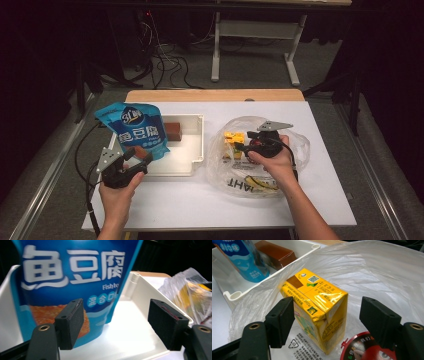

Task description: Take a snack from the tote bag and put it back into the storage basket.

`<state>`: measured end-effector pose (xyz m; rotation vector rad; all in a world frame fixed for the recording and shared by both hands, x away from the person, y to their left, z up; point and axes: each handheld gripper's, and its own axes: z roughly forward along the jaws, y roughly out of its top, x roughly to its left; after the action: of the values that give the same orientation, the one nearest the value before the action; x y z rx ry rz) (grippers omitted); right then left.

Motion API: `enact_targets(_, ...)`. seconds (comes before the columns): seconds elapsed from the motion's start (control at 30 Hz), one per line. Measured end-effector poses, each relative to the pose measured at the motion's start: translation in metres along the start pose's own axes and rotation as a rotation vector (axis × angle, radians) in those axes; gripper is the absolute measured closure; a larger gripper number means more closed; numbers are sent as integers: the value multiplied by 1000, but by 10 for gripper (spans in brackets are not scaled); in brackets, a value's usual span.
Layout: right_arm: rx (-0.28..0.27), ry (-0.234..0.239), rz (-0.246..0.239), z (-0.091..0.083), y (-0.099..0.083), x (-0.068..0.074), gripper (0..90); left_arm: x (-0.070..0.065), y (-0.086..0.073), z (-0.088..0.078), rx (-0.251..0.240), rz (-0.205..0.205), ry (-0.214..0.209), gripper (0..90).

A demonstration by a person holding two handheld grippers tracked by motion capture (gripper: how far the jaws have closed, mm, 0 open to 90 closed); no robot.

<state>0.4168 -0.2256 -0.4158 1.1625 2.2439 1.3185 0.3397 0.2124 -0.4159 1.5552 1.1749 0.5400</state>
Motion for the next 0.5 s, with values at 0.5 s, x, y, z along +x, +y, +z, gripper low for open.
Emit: enact_targets(0.5, 36, 18, -75, 14, 3, 1, 258, -2, -1, 3, 13, 13, -21, 301)
